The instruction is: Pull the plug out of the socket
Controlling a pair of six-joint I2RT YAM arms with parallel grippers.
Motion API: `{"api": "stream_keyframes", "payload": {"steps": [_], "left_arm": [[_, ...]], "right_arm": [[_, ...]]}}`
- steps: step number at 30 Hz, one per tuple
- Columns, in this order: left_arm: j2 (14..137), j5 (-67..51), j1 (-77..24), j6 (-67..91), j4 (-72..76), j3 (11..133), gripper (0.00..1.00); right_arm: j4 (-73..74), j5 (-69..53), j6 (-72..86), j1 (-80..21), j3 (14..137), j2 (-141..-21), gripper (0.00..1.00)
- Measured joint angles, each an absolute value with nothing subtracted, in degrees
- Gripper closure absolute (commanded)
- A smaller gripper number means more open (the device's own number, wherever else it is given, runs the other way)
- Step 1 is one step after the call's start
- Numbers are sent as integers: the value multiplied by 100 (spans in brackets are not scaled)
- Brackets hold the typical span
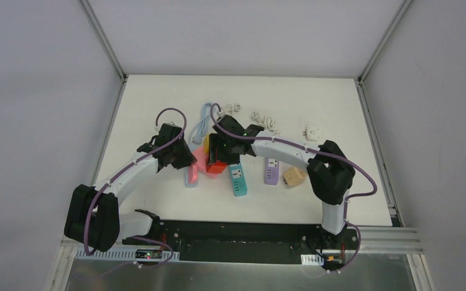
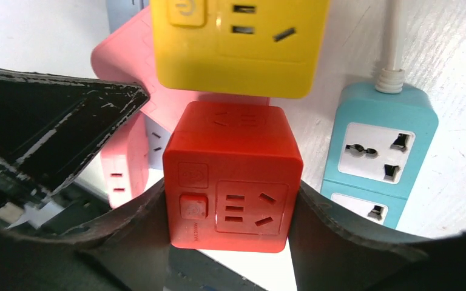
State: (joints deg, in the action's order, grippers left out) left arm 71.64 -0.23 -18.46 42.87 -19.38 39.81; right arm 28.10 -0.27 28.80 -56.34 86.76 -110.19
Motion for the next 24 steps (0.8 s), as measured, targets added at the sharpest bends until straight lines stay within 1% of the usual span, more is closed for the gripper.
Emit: {"api": "stream_keyframes", "payload": {"steps": [2, 5, 8, 13, 16, 19, 24], "left_arm": [[7166, -27, -1844, 4292, -1935, 3981, 75], [7190, -58, -1874, 4294, -1898, 3990, 75], [7196, -56, -1876, 4289, -1920, 4001, 75], [7201, -54, -1876, 4292, -1957, 4018, 75], [7210, -56, -1876, 4292, -1988, 4036, 75], [7234, -56, -1876, 4292, -1999, 4053, 76], [7253, -60, -1883, 4287, -1988, 4066, 76]], "right_arm": [[2467, -550, 2936, -5389, 8331, -10827, 100], [2362, -770, 2917, -5264, 8226, -10774, 100], [2558, -445, 2847, -5433, 8385, -10825, 100], [3474, 609, 2655, -5896, 9330, -11238, 100], [3557, 803, 2648, -5981, 9397, -11264, 100], [3452, 589, 2650, -5883, 9306, -11220, 100], [2895, -237, 2783, -5437, 8604, -10549, 100]]}}
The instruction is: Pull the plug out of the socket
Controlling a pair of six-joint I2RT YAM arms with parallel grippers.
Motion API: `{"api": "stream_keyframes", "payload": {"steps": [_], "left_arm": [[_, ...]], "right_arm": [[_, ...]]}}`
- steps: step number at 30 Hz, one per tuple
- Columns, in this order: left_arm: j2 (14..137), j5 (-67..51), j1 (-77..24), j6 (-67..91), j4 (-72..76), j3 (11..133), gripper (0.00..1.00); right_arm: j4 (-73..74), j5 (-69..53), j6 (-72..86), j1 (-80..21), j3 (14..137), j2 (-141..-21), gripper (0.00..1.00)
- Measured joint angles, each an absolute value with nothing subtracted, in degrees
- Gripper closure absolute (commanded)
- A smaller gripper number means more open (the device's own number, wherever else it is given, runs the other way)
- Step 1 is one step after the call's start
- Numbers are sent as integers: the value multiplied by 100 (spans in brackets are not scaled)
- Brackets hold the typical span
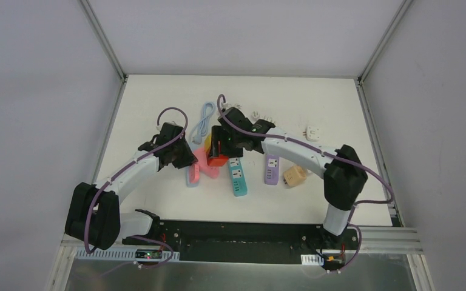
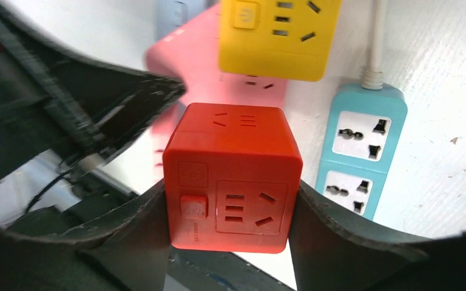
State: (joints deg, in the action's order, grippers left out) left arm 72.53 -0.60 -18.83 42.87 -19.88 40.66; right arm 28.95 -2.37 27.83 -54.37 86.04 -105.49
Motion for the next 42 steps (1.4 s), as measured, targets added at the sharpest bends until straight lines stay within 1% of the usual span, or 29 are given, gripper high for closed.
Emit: {"api": "stream_keyframes", "payload": {"steps": [5, 7, 11, 13, 15, 19, 24, 26, 29, 32, 36, 40, 41, 42], "left_arm": [[7201, -93, -1879, 4287, -1994, 4066, 74], [7168, -104, -1879, 4292, -1999, 4066, 70], [7111, -119, -1879, 4287, -2093, 4082, 59], [7107, -161, -1876, 4285, -2226, 4180, 53], [7107, -224, -1876, 4261, -2458, 4307, 44], [7100, -327, -1876, 4228, -2880, 4628, 34], [6901, -392, -1876, 4176, -3081, 4910, 27], [6766, -368, -1876, 4128, -3159, 4936, 27], [6552, -193, -1876, 4091, -3365, 4936, 26], [6230, 82, -1876, 4082, -3533, 4921, 24], [5408, 530, -1876, 4058, -3642, 4748, 19], [4740, 860, -1876, 4018, -3647, 4506, 15], [4665, 917, -1876, 4003, -3658, 4460, 14], [4584, 972, -1876, 3983, -3662, 4397, 13]], "right_arm": [[2574, -250, 2825, -5371, 8355, -9640, 100], [2458, -137, 2847, -5347, 8191, -9303, 100], [2322, 281, 2932, -5098, 7535, -8519, 100], [2305, 464, 2985, -4871, 7170, -8162, 97], [2290, 587, 3037, -4619, 6831, -7876, 94], [2272, 639, 3135, -4115, 6239, -7570, 91], [2209, 346, 3177, -3625, 5911, -7669, 85], [2010, 123, 3164, -3465, 5920, -7867, 83], [1712, -207, 3131, -3295, 5994, -8324, 79], [1363, -521, 3114, -3166, 6200, -8986, 79], [1039, -705, 3094, -3065, 6521, -9800, 79], [919, -871, 2991, -2978, 6801, -10331, 48], [923, -908, 2934, -2956, 6853, -10390, 39], [932, -978, 2847, -2921, 6925, -10455, 27]]}}
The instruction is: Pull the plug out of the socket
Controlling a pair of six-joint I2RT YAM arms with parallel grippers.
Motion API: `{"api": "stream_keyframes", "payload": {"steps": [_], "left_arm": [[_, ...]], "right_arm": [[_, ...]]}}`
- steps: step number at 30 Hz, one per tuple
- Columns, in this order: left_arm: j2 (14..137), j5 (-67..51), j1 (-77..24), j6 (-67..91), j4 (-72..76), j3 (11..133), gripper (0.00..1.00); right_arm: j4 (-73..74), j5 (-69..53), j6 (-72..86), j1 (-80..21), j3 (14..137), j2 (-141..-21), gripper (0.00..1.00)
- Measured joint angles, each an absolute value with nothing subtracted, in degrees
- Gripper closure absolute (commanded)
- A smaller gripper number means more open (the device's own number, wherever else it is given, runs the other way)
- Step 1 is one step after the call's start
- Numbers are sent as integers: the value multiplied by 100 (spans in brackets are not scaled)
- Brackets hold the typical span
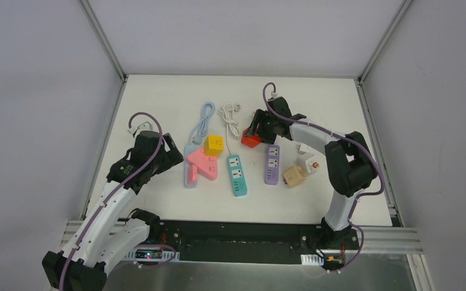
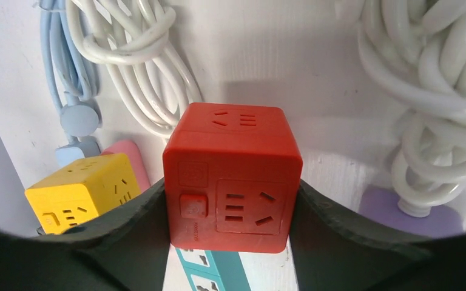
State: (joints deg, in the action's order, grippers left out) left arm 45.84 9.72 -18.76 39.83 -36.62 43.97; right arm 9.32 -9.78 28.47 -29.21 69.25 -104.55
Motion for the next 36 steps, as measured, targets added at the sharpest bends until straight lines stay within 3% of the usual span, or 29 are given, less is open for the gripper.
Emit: {"api": "stream_keyframes", "payload": {"steps": [3, 7, 14, 25, 36], "left_arm": [[4532, 1079, -1876, 3955, -3684, 4298, 6], [4543, 1105, -1876, 3940, -3669, 4241, 1], [4698, 1041, -1876, 3940, -3579, 4215, 1], [4877, 445, -1876, 3889, -2888, 3868, 6], [5566, 362, -1876, 3883, -2512, 3846, 6]], "right_arm": [[950, -1057, 2659, -2810, 7048, -10492, 10], [1011, -1026, 2475, -2694, 7170, -10492, 1], [1361, -670, 2357, -2738, 7179, -10377, 0], [1376, -191, 2547, -3597, 7185, -9070, 0], [1339, -121, 2648, -4825, 7959, -10280, 0]]}}
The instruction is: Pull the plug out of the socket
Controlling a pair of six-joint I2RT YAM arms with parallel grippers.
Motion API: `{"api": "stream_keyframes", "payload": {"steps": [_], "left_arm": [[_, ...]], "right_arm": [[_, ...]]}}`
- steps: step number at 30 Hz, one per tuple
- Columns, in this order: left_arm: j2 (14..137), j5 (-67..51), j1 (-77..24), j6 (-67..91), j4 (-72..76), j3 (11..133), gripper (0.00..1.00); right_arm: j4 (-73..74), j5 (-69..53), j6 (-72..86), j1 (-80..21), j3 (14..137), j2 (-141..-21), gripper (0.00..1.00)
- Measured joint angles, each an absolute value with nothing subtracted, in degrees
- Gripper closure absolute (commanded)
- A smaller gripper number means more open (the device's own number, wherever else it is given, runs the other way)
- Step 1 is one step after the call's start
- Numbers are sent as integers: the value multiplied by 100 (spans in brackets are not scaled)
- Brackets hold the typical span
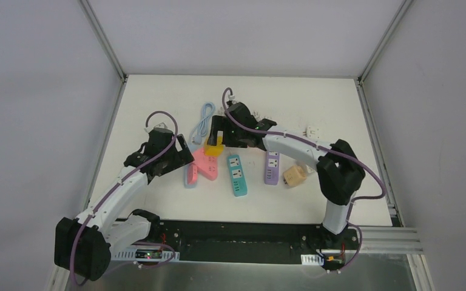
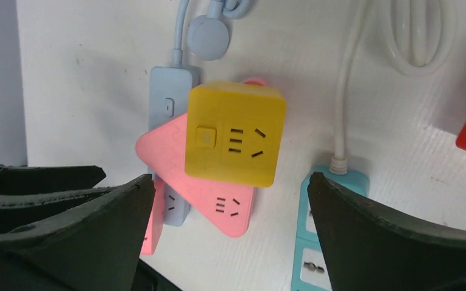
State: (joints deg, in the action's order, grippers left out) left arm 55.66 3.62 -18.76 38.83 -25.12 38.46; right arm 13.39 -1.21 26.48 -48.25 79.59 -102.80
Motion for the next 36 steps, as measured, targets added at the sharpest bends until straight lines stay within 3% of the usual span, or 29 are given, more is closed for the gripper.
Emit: {"api": "stream_keyframes", "payload": {"steps": [6, 21, 26, 32, 36], "left_arm": [[6114, 349, -1876, 3951, -2510, 3846, 5], [6495, -47, -1863, 4125, -2137, 3846, 4], [6761, -294, -1863, 4160, -1981, 3846, 5], [7052, -436, -1863, 4154, -1918, 3844, 7], [7109, -388, -1863, 4154, -1962, 3841, 8]], "right_arm": [[1439, 99, 2635, -4982, 8468, -11021, 5], [1763, -62, 2578, -5000, 8947, -11476, 55], [1776, -71, 2576, -5050, 8941, -11476, 53], [1774, -78, 2600, -5085, 8934, -11474, 24], [1868, -148, 2630, -5113, 8932, -11485, 18]]}}
